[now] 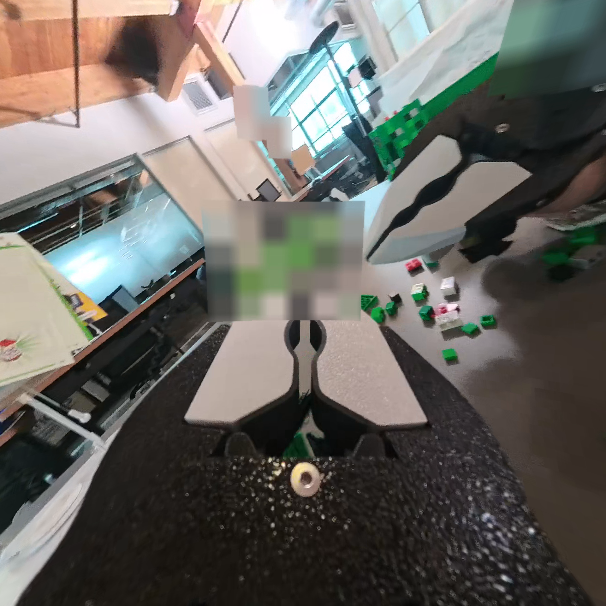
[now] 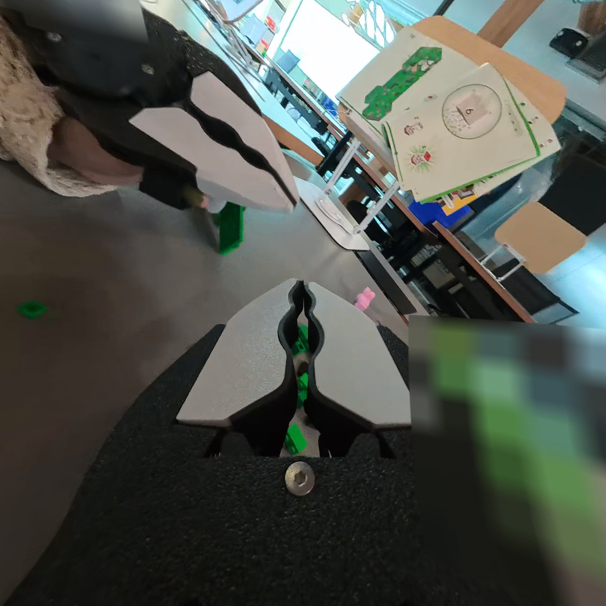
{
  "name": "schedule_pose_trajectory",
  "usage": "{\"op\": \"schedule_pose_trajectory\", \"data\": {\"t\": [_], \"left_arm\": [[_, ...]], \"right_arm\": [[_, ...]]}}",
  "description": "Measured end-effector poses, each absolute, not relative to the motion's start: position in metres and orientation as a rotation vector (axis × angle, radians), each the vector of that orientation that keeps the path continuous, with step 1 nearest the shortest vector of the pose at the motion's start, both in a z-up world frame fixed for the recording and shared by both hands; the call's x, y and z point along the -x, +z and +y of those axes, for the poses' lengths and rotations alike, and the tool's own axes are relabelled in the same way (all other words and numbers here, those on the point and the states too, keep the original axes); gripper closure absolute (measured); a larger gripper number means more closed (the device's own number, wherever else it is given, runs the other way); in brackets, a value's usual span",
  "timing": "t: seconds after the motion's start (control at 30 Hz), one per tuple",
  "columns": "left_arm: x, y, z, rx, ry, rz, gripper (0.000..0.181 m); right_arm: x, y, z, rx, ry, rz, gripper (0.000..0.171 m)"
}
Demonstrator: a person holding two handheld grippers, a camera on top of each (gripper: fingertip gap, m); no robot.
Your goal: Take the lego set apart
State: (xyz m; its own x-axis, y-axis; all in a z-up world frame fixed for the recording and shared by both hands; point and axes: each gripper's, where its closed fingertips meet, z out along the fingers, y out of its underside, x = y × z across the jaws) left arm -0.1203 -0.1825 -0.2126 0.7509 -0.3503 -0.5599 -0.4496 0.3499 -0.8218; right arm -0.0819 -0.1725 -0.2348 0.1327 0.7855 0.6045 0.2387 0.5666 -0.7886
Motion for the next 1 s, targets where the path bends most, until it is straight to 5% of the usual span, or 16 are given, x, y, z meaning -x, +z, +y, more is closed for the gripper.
{"op": "schedule_pose_trajectory", "data": {"t": [0.03,0.27,0.67,0.8,1.0], "left_arm": [[0.123,-0.211,-0.181,1.249,0.068,0.750,0.181],[0.113,-0.212,-0.189,1.198,0.090,0.821,0.181],[0.076,-0.274,-0.204,1.207,0.765,1.333,0.178],[0.113,-0.280,-0.185,1.628,0.620,1.193,0.153],[0.173,-0.301,-0.181,2.141,0.366,1.668,0.122]], "right_arm": [[0.080,-0.234,-0.169,0.953,0.492,-1.408,0.171],[0.064,-0.219,-0.141,0.994,0.473,-1.233,0.171],[0.039,-0.199,-0.120,1.009,0.520,-1.066,0.171],[0.036,-0.198,-0.118,1.020,0.543,-1.048,0.171],[0.036,-0.203,-0.113,1.064,0.602,-1.030,0.171]]}}
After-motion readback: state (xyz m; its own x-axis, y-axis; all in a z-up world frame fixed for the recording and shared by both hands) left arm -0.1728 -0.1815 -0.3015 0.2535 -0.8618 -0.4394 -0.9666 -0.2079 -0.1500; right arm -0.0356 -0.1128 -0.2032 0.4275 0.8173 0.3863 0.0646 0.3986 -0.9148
